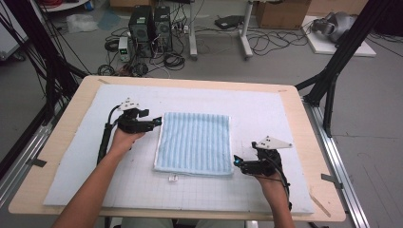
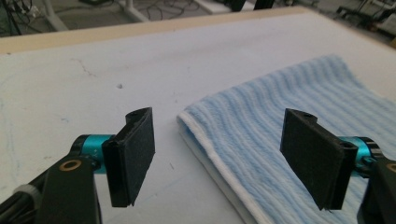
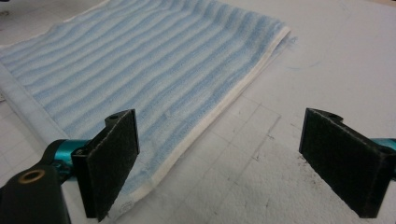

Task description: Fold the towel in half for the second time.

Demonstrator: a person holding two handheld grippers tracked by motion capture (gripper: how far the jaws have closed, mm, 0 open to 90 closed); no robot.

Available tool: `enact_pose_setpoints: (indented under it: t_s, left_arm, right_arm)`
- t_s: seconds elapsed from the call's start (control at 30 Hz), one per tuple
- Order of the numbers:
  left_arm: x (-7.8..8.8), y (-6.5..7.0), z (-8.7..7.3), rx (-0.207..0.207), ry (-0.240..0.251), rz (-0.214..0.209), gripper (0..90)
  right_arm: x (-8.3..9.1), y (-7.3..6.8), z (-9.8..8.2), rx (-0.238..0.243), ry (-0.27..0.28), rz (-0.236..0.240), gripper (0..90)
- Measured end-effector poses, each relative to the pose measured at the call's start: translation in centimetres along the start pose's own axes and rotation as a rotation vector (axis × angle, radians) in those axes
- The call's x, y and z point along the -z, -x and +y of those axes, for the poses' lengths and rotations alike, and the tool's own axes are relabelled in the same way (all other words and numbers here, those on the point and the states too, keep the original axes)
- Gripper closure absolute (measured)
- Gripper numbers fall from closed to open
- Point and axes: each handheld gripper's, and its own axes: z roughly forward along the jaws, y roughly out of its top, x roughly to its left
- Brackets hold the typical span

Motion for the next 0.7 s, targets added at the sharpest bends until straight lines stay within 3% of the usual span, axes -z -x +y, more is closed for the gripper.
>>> enact_pose_setpoints:
  t_s: [0.2,0.5,0.7]
  left_arm:
    - [-2.6,-0.8,0.6,0.003,-0.068,0.017,30.9]
    - [-4.6,-1.1,0.8,-0.001,-0.117,0.074,41.2]
    - [-5.8,-0.4,0.5,-0.059,-0.160,0.064,51.6]
  right_arm:
    - [-0.1,-0.2,0.0,0.003,0.000,0.012,11.3]
    - [-0.2,-0.3,-0.1,-0.003,-0.006,0.017,11.3]
    - [-0.6,-0.4,-0.1,-0.007,-0.018,0.022,11.3]
